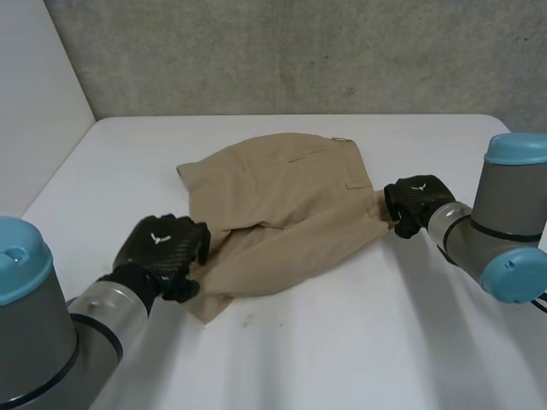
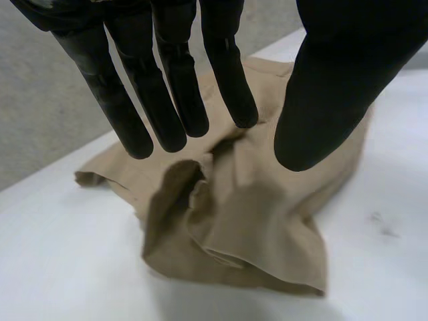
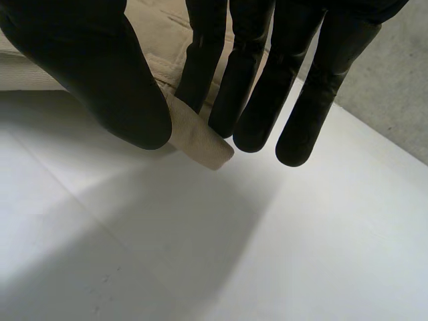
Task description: Fold the shorts.
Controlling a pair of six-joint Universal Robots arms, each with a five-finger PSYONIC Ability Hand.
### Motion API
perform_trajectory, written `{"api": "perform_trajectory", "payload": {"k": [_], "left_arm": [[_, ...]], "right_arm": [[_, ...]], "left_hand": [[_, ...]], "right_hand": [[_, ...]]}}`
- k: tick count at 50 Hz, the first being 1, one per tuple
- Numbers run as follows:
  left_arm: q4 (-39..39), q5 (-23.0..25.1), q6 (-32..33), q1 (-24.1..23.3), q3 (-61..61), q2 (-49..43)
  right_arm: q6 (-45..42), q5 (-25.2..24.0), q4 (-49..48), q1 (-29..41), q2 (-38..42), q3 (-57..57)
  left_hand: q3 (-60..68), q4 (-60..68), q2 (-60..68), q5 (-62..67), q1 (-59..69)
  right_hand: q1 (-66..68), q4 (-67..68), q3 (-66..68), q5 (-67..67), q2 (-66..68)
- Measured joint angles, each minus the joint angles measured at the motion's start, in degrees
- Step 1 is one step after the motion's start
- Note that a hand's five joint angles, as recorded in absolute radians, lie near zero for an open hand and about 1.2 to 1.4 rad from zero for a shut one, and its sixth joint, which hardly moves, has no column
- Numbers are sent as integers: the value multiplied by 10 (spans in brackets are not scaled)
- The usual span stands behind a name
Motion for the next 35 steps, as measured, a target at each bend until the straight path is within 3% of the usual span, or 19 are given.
{"api": "perform_trajectory", "payload": {"k": [11, 13, 15, 16, 17, 25, 35], "left_arm": [[-6, -8, -2, -34, 3, -55], [-4, -18, -2, -37, 6, -73], [-3, -28, -2, -37, 10, -85], [-2, -35, -2, -36, 12, -91], [-1, -44, -2, -34, 15, -98], [14, -105, -9, -8, 29, -119], [30, -113, -17, -5, 42, -143]], "right_arm": [[-4, -5, 12, -5, -6, 1], [-4, -6, 15, -5, -8, 2], [-4, -7, 17, -5, -9, 3], [-4, -7, 19, -5, -9, 3], [-4, -8, 21, -4, -10, 4], [-5, -11, 28, 0, -8, 11], [-21, -11, 27, 1, -4, 17]], "left_hand": [[-3, -4, -3, 1, -7], [-149, -154, -157, -146, -175], [-172, -178, -176, -170, -202], [-266, -276, -274, -269, -293], [-289, -299, -293, -295, -305], [-296, -304, -300, -302, -305], [-270, -271, -271, -263, -274]], "right_hand": [[0, 0, 0, 0, 0], [0, 0, 0, 0, 0], [0, 0, 0, 0, 0], [0, 0, 0, 0, 0], [0, 0, 0, 0, 0], [0, 0, 0, 0, 0], [0, 0, 0, 0, 0]]}}
